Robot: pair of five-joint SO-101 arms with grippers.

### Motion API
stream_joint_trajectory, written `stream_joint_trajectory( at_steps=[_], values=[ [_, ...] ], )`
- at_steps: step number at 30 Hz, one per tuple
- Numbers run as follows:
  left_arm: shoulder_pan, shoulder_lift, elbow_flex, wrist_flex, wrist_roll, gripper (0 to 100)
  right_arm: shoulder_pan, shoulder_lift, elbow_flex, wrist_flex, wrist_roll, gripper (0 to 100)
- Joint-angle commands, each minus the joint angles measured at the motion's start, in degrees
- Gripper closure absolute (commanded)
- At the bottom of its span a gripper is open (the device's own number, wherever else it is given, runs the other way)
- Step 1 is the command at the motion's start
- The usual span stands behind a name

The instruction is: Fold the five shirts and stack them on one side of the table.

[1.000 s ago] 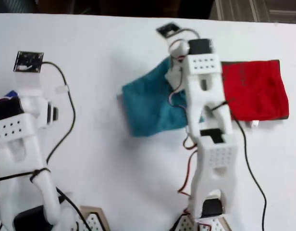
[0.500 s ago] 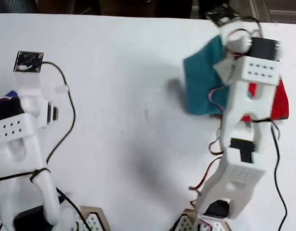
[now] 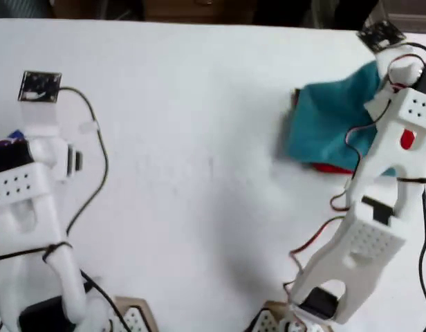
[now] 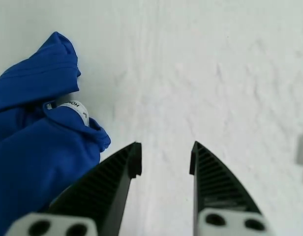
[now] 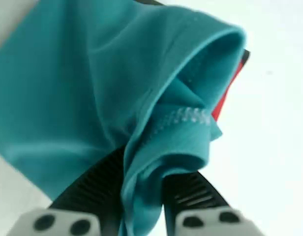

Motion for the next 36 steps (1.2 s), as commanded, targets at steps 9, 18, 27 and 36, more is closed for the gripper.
stream_joint_trajectory(
  at_steps=[9,18,27,36],
  values=[
    [-0.5,-1.9,-0.7,-0.4,0.1,82,2.2,18.6,-24.0,-4.5,0.7,97.9],
    [-0.5,-1.9,-0.7,-0.5,0.1,82,4.4,25.9,-27.8,-7.3,0.4,97.7],
    [-0.5,-1.9,-0.7,-0.4,0.1,82,4.4,25.4,-30.6,-7.8,-9.9,68.8],
    [-2.9,-2.2,-0.7,-0.4,0.0,82,4.4,19.9,-40.8,-5.8,-25.8,66.2]
  ],
)
